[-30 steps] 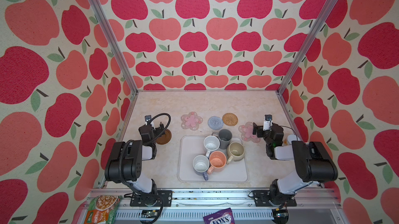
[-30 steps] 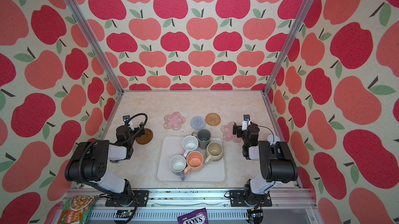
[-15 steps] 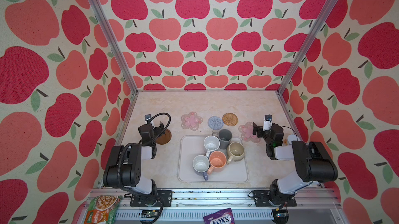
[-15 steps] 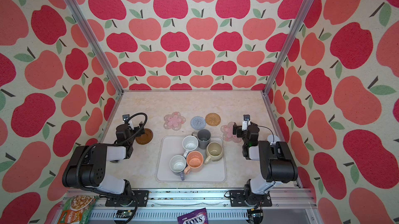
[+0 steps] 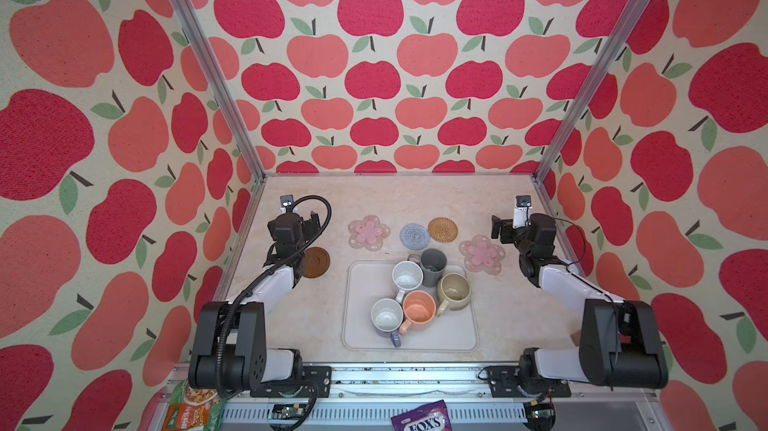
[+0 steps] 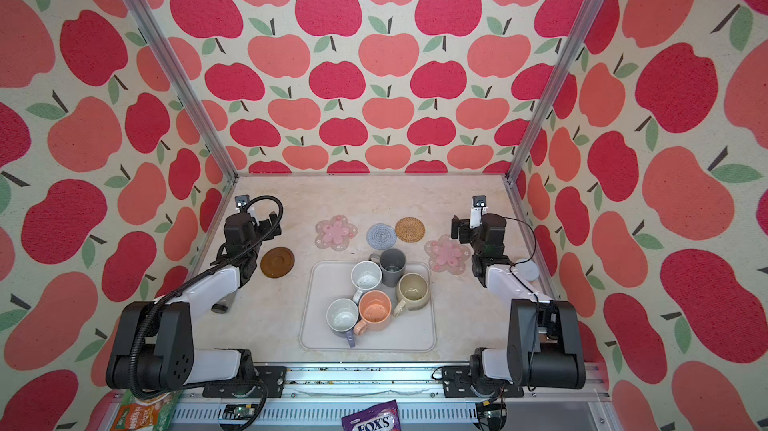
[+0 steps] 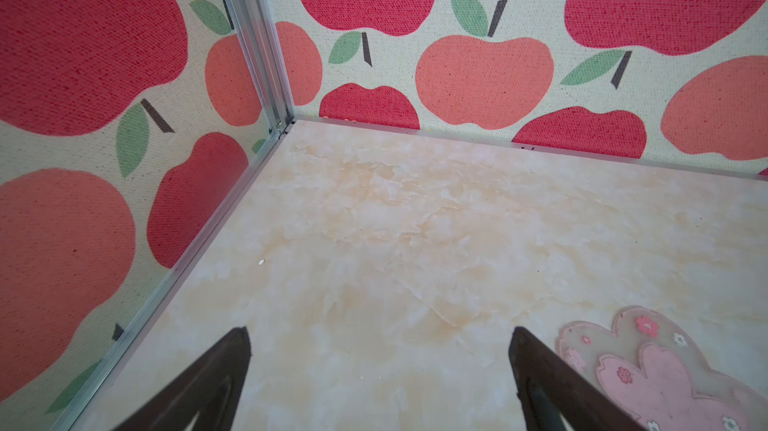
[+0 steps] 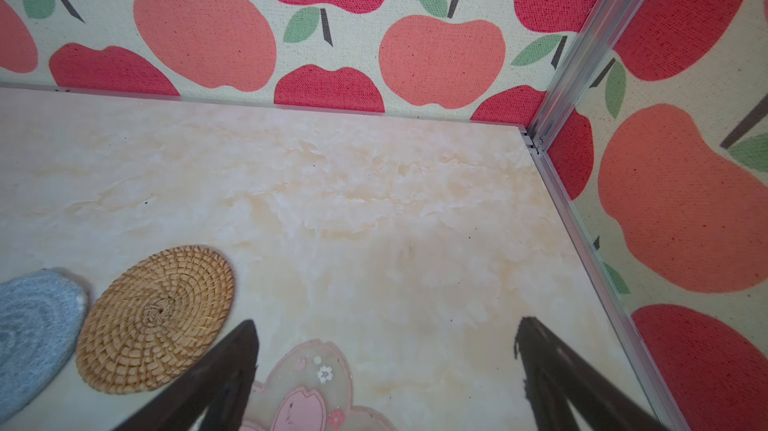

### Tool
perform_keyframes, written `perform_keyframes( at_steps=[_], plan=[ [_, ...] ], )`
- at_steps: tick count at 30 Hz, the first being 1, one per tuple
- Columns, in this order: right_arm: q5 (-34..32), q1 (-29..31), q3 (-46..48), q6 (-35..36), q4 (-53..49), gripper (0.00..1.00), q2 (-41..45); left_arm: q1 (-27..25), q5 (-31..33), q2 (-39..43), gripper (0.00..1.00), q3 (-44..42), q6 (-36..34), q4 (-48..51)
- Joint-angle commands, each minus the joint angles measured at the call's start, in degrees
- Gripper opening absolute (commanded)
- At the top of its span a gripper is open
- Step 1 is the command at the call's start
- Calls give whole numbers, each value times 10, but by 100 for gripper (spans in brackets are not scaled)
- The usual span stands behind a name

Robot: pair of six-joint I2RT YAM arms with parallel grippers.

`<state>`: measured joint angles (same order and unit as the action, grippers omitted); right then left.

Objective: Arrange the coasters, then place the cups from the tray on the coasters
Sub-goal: 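Raise both arms and reach toward the pink flower coaster farthest from the robot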

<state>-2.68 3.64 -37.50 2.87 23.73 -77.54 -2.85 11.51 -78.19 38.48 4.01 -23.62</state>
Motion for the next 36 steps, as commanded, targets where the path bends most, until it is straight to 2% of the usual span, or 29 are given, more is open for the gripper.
perform_keyframes(
  at_steps=[1, 4, 7, 13, 17, 19, 22, 27, 34, 36],
  plan=[
    [13, 10, -31, -20, -97, 99, 18, -16, 26, 1, 99, 38, 21, 65],
    [17, 21, -50, -31, -105, 99, 29, -36, 30, 0, 99, 45, 16, 57],
    [12, 46, -73, -30, -115, 99, 33, -40, 16, -3, 99, 67, 42, 90],
    [-6, 116, -155, -23, -182, 99, -7, -55, -33, -18, 100, 77, 45, 81],
    [-14, 163, -229, -30, -241, 99, -54, -65, -35, -52, 98, 135, 66, 172],
    [-13, 187, -266, -32, -268, 99, -80, -70, -38, -68, 94, 155, 71, 199],
    [-13, 225, -329, -37, -309, 99, -122, -74, -55, -90, 82, 183, 78, 242],
    [-2, 271, -402, -66, -349, 99, -182, -87, -56, -114, 81, 201, 92, 262],
    [-52, 343, -514, -65, -426, 98, -281, -90, -68, -133, 79, 212, 126, 282],
    [-55, 356, -544, -72, -449, 96, -307, -90, -85, -140, 72, 220, 124, 291]
  ],
)
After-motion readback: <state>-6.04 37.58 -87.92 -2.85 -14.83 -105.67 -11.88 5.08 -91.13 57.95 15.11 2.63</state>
